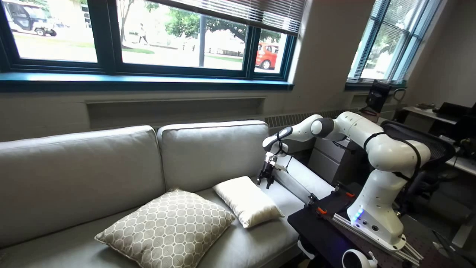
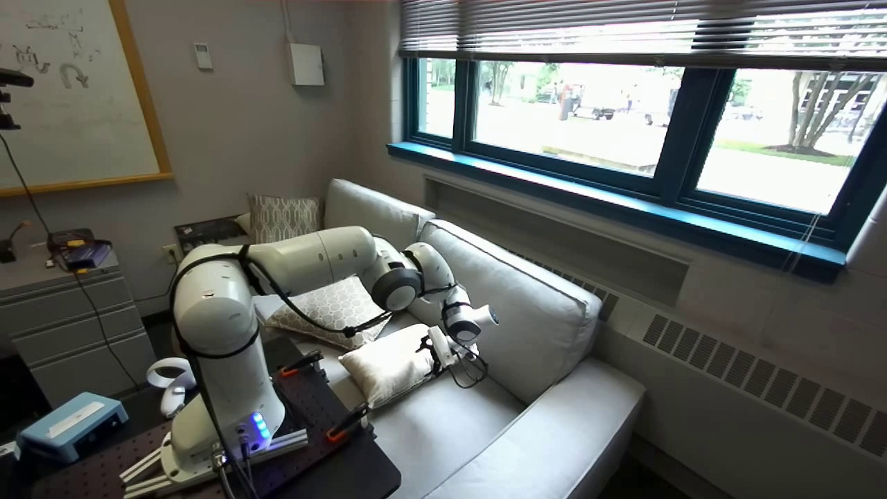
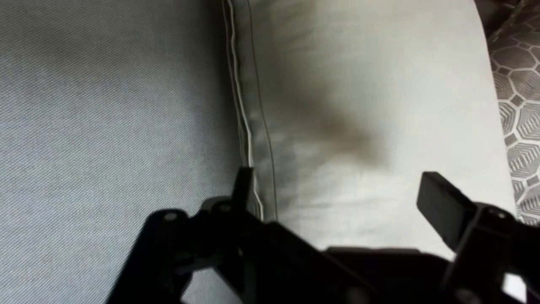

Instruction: Place the small pillow against the right armrest of the sofa, place the pillow in the middle of the sofa in front of the small pillow on the right

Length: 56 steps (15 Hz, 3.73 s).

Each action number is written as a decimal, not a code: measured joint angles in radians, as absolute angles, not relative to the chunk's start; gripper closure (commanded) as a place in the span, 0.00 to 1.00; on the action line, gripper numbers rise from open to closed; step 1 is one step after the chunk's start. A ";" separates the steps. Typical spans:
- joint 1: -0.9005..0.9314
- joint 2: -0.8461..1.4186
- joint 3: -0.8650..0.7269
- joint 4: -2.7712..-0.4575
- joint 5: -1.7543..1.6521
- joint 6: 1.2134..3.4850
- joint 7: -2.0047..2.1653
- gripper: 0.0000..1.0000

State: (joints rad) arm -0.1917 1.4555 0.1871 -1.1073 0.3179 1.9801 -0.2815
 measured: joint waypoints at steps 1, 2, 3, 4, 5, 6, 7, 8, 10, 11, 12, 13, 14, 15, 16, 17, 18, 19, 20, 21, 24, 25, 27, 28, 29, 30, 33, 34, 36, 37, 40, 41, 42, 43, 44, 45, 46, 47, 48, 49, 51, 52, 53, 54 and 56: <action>-0.186 1.484 0.191 -1.074 0.321 1.945 -0.282 0.00; -0.180 1.492 0.194 -1.069 0.325 1.926 -0.285 0.00; -0.175 1.491 0.201 -1.076 0.327 1.912 -0.286 0.00; -0.171 1.490 0.210 -1.080 0.329 1.898 -0.286 0.00; -0.165 1.490 0.218 -1.083 0.330 1.885 -0.287 0.00; -0.157 1.489 0.223 -1.086 0.333 1.872 -0.287 0.00; -0.144 1.489 0.218 -1.089 0.356 1.857 -0.295 0.00; -0.127 1.489 0.206 -1.090 0.384 1.840 -0.307 0.00; -0.091 1.489 0.179 -1.094 0.428 1.806 -0.318 0.00; -0.082 1.489 0.176 -1.097 0.428 1.795 -0.317 0.00; -0.078 1.489 0.178 -1.102 0.427 1.789 -0.313 0.25; -0.075 1.489 0.178 -1.107 0.427 1.783 -0.310 0.27; -0.072 1.489 0.178 -1.111 0.427 1.781 -0.304 0.33; -0.070 1.488 0.178 -1.114 0.426 1.781 -0.298 0.40; -0.067 1.488 0.178 -1.115 0.425 1.781 -0.292 0.50; -0.063 1.488 0.178 -1.115 0.422 1.781 -0.284 0.56; -0.059 1.488 0.177 -1.115 0.420 1.782 -0.275 0.65; -0.054 1.486 0.177 -1.115 0.419 1.783 -0.265 0.72; -0.049 1.485 0.177 -1.114 0.417 1.784 -0.256 0.78; -0.043 1.484 0.177 -1.112 0.414 1.785 -0.247 0.88; -0.028 1.480 0.177 -1.108 0.410 1.795 -0.221 1.00; -0.024 1.479 0.177 -1.107 0.410 1.799 -0.212 1.00; -0.016 1.475 0.173 -1.105 0.407 1.806 -0.178 0.98; -0.011 1.474 0.168 -1.102 0.403 1.809 -0.151 0.98; -0.005 1.472 0.161 -1.096 0.399 1.813 -0.115 0.98; 0.002 1.472 0.152 -1.086 0.394 1.817 -0.073 0.98; 0.023 1.469 0.117 -1.045 0.381 1.831 0.065 0.98; 0.028 1.467 0.105 -1.031 0.377 1.838 0.109 0.98; 0.037 1.459 0.079 -1.010 0.370 1.853 0.190 0.98; 0.042 1.450 0.065 -1.009 0.370 1.869 0.223 0.98; 0.045 1.389 0.036 -1.057 0.376 1.950 0.302 0.98; 0.045 1.356 0.028 -1.096 0.380 1.987 0.323 0.98; 0.046 1.316 0.020 -1.141 0.385 2.027 0.342 0.98; 0.049 1.275 0.011 -1.189 0.391 2.070 0.363 0.98; 0.054 1.233 0.003 -1.236 0.396 2.117 0.384 0.98; 0.063 1.195 -0.007 -1.283 0.401 2.168 0.405 0.98; 0.075 1.157 -0.018 -1.330 0.405 2.224 0.426 0.98; 0.086 1.122 -0.025 -1.379 0.406 2.286 0.452 0.98; 0.095 1.089 -0.026 -1.428 0.406 2.353 0.481 0.98; 0.104 1.058 -0.029 -1.477 0.406 2.418 0.509 0.98; 0.125 1.003 -0.037 -1.577 0.406 2.553 0.571 0.98; 0.136 0.977 -0.043 -1.629 0.407 2.618 0.604 0.98; 0.147 0.953 -0.049 -1.680 0.410 2.680 0.639 0.98; 0.156 0.930 -0.055 -1.733 0.417 2.740 0.672 0.98; 0.172 0.885 -0.069 -1.842 0.435 2.849 0.736 0.98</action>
